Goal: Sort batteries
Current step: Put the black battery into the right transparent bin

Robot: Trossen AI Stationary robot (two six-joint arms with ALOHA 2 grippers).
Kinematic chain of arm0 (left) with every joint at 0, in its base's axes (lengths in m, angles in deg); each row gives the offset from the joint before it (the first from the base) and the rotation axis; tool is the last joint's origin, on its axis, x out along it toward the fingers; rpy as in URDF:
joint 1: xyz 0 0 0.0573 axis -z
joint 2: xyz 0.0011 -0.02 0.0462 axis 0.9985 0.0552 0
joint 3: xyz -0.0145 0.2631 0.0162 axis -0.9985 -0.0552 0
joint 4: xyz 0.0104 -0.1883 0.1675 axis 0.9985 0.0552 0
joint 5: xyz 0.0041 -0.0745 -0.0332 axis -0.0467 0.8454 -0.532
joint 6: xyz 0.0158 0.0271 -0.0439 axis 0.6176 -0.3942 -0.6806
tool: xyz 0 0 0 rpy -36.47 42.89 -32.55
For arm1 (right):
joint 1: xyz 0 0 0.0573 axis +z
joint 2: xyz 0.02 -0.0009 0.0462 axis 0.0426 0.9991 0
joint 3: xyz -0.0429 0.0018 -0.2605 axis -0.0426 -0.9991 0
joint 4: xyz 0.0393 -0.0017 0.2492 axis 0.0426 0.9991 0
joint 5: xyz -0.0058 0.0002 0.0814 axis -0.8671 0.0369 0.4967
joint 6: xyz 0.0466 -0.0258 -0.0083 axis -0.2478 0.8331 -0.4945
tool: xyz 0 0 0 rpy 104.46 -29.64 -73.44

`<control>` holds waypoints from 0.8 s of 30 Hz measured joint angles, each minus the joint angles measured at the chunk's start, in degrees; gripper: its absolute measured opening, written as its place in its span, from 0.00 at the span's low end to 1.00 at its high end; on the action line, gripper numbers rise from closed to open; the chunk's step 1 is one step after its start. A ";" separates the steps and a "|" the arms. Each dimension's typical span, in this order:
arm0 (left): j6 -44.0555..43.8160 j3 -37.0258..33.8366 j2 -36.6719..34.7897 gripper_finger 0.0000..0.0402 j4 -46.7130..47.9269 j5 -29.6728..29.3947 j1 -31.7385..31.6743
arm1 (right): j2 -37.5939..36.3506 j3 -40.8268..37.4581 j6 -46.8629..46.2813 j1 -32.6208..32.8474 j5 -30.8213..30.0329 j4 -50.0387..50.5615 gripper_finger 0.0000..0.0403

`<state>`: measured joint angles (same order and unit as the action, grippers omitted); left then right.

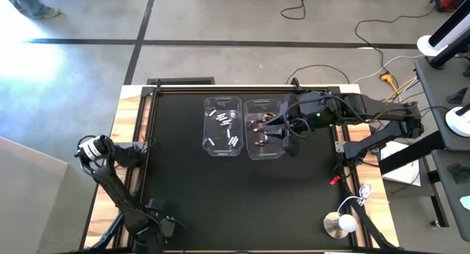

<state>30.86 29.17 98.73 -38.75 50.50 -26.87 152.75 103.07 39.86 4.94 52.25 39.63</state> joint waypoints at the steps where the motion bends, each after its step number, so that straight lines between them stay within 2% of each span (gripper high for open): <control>1: -0.91 -0.31 0.00 0.38 0.04 -0.81 0.00 | 0.00 0.00 0.01 0.00 -0.01 0.00 0.39; 10: -2.92 -2.66 -0.42 0.38 -1.38 -1.95 1.06 | 0.06 0.00 0.26 0.00 0.01 0.00 0.40; 21: -1.16 -2.87 -0.25 0.38 -1.07 -5.14 1.60 | 0.00 -0.02 -0.58 0.00 0.43 2.88 0.34; 24: 0.00 -2.93 -0.23 0.34 -0.88 -5.52 1.66 | 0.00 -0.02 -0.60 0.00 0.45 4.45 0.32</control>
<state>30.86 26.24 98.50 -39.63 44.98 -25.21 152.75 103.05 39.26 4.94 52.70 44.09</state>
